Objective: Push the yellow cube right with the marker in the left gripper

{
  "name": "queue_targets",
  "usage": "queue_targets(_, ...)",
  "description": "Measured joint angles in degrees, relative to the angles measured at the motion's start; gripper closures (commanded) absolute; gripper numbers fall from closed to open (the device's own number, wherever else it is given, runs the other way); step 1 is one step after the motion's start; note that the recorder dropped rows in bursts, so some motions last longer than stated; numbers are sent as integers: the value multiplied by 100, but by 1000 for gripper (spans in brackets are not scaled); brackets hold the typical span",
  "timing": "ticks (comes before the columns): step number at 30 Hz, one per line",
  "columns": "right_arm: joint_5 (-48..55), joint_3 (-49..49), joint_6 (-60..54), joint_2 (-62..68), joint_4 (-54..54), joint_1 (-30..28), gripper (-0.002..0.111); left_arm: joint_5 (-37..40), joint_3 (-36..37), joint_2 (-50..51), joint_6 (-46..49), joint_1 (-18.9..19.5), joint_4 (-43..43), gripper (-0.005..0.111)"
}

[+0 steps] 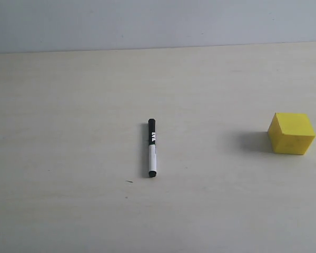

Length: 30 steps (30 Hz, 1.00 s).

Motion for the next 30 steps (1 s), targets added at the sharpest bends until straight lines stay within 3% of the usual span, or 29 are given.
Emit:
queue_targets(8, 0, 0, 0, 0, 0, 0, 108, -298, 3, 0, -400, 205, 0, 107)
queue_targets(30, 0, 0, 0, 0, 0, 0, 108, -298, 3, 0, -438, 197, 0, 107)
